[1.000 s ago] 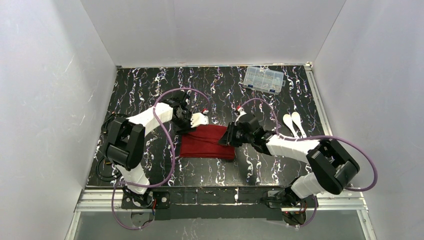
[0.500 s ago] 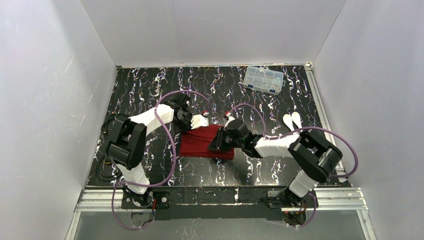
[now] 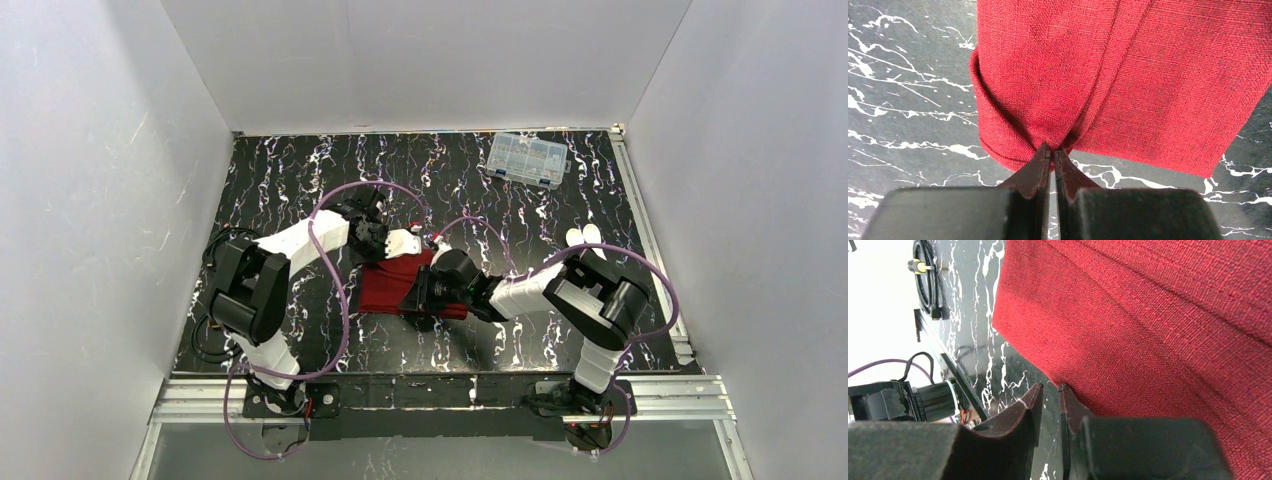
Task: Fold the napkin into a case and place the utensils inside
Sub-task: Smooth out the 2/3-rectangle-folded napkin at the center of the board.
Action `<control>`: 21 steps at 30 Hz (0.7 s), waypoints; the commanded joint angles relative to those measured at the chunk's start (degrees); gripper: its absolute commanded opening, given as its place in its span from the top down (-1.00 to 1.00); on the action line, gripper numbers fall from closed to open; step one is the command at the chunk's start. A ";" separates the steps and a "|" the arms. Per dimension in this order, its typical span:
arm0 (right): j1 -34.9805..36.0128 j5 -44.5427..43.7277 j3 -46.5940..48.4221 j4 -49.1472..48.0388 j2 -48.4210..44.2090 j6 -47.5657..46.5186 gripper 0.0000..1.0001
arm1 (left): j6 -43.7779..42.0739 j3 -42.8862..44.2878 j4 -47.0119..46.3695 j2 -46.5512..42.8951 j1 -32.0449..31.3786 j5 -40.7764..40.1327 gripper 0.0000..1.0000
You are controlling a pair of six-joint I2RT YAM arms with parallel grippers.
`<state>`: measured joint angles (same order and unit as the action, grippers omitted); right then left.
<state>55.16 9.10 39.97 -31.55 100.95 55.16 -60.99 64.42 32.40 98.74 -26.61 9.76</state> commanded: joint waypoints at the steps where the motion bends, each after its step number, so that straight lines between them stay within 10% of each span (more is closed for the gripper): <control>1: 0.14 -1.36 0.70 -3.01 0.56 0.73 0.48 | -1.68 0.23 1.96 -3.45 -0.77 -0.07 1.00; 21: 0.21 -1.41 0.28 -2.28 1.53 1.99 0.48 | -5.64 -6.68 1.34 -8.78 -3.13 -1.75 1.00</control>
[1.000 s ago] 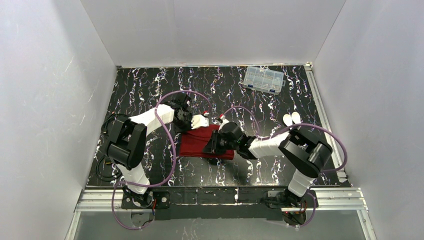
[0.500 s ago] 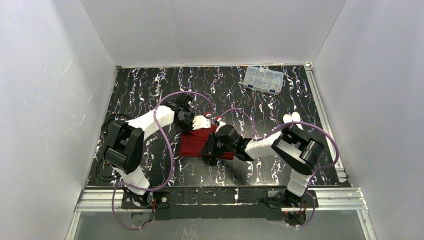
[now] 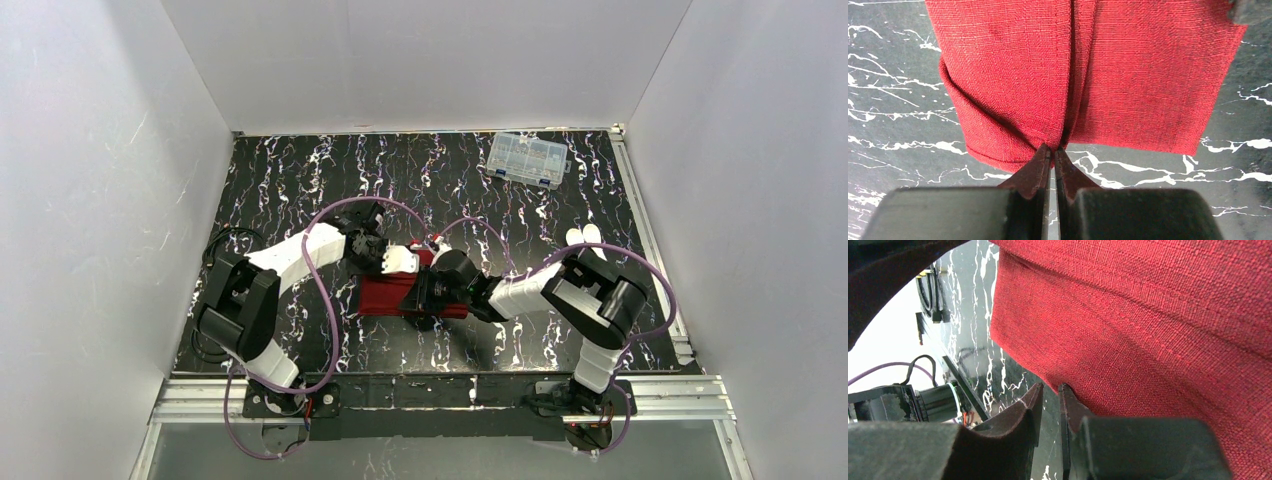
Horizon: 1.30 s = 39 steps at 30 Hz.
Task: Fold the napkin into a case and place the utensils inside
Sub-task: Smooth out the 2/3-rectangle-folded napkin at the center of the board.
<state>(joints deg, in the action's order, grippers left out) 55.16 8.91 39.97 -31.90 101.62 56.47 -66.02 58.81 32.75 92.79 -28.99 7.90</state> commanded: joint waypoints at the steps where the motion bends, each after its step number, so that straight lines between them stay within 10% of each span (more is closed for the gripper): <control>1: 0.19 -1.04 0.47 -1.78 1.19 0.66 0.48 | -0.33 -0.92 0.92 -2.81 -0.84 0.11 1.00; 15: 0.17 -3.30 -3.87 -7.78 -8.52 0.58 0.49 | -1.61 -3.33 -2.49 -3.32 -1.07 -1.64 1.00; 39: -0.81 -4.47 -11.28 -20.35 3.49 16.74 0.55 | -2.88 -3.53 -4.34 -4.73 -1.07 -1.51 1.00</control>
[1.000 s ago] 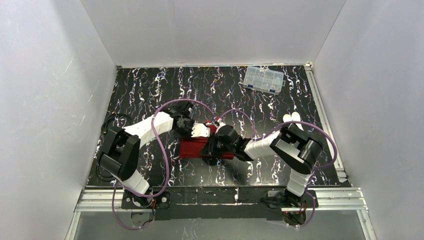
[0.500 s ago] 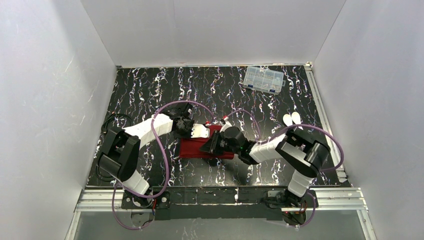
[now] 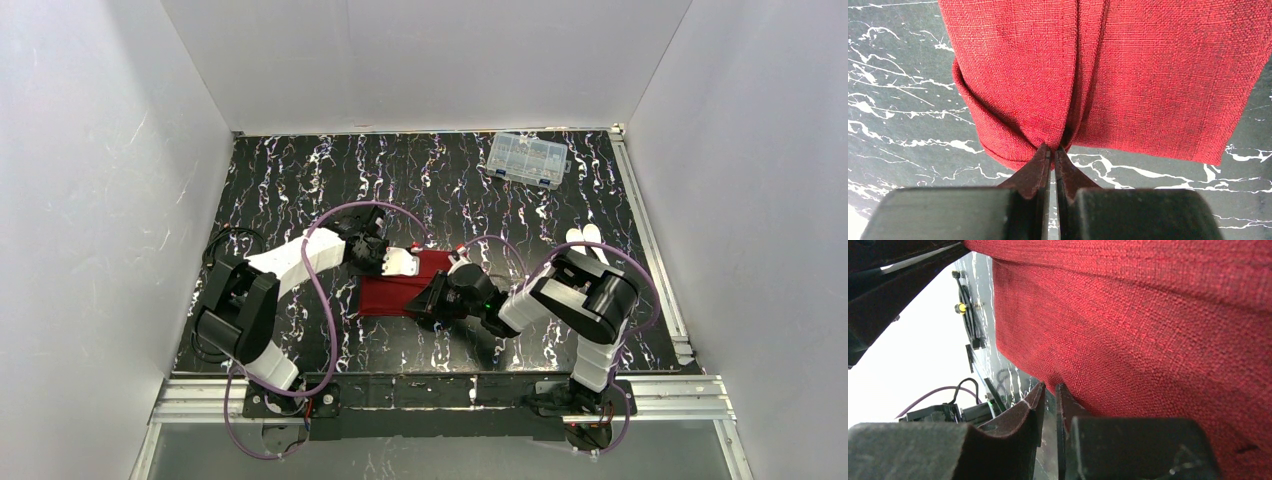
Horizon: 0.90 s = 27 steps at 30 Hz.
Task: Fold the napkin into a case and place the utensils inside
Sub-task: Smooth out the 2/3-rectangle-folded napkin at the center of the board.
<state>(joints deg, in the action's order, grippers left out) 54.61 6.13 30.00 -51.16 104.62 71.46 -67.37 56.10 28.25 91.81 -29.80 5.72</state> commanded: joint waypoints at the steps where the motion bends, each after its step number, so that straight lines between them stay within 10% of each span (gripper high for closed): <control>1: -0.27 -1.69 -1.36 -0.90 0.62 2.03 0.56 | -1.74 -0.98 0.07 -4.05 -0.26 0.69 1.00; 27: 0.06 -1.02 0.49 1.99 2.23 2.25 0.57 | -3.33 -6.60 1.40 -7.53 -1.27 2.80 1.00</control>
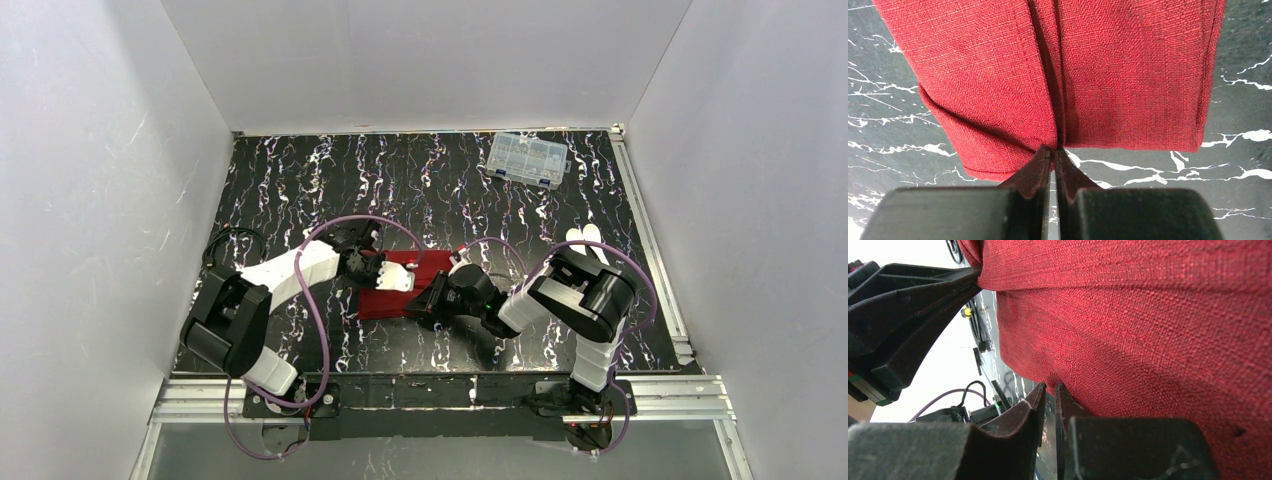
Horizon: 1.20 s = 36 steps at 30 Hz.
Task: Fold the napkin into a case and place the utensils inside
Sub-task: Smooth out the 2/3-rectangle-folded napkin at the center of the board.
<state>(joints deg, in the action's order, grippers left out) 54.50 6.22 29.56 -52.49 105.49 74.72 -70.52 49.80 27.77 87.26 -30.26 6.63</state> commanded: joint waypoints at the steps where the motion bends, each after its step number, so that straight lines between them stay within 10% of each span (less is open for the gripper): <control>1: 0.12 -1.12 0.93 3.43 1.43 -0.98 0.57 | -0.17 -0.05 2.01 -3.19 -0.91 1.75 1.00; 36: -0.41 -1.70 5.05 14.13 -9.23 -9.86 0.38 | -6.90 -7.50 -2.31 -1.77 -1.73 -1.88 1.00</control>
<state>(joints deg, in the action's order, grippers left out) 54.50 6.35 31.73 -46.35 103.02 71.50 -76.05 43.46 25.85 83.40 -31.75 5.13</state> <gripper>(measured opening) 0.284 0.018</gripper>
